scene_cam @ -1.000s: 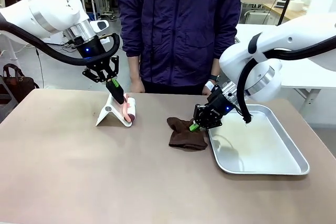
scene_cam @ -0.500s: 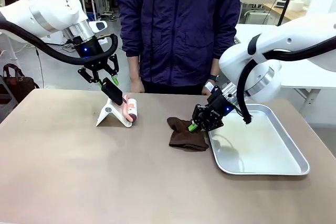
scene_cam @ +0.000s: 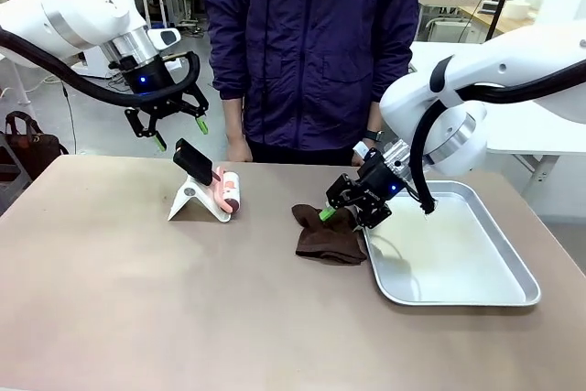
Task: Clean the surface of the table.
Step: Return the Lint Roller and towel to their original positions.
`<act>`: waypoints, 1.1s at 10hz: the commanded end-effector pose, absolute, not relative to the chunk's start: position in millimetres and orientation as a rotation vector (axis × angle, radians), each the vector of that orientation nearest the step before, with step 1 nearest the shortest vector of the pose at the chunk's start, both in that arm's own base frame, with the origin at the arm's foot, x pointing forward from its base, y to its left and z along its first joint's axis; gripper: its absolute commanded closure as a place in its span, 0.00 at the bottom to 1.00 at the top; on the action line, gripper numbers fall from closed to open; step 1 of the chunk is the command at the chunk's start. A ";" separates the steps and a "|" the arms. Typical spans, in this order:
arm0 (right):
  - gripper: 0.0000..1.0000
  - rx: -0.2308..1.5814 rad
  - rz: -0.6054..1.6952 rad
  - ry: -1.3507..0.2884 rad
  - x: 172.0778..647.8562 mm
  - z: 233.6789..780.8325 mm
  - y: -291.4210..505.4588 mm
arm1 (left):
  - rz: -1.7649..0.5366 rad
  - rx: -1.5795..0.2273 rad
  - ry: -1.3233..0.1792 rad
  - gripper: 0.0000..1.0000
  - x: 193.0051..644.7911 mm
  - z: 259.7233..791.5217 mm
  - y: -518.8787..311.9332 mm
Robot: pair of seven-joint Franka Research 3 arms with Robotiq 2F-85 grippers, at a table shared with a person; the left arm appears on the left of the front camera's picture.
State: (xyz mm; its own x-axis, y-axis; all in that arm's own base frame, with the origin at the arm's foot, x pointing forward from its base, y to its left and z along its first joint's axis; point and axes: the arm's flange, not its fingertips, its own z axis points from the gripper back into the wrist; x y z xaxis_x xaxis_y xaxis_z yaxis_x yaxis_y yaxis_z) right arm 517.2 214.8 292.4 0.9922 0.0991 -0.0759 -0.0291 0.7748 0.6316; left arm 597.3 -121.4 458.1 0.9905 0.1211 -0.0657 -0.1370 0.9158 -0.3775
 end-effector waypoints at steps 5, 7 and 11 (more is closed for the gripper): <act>0.00 0.724 0.163 0.112 514.2 316.0 197.2 | 0.074 -0.523 -0.006 0.00 537.8 481.5 -83.1; 0.00 0.779 0.198 0.069 502.1 348.5 175.7 | 0.003 -0.644 -0.045 0.00 487.4 489.2 -54.2; 0.00 1.073 0.231 0.122 460.1 378.8 108.7 | -0.106 -0.984 -0.133 0.00 406.1 452.1 19.9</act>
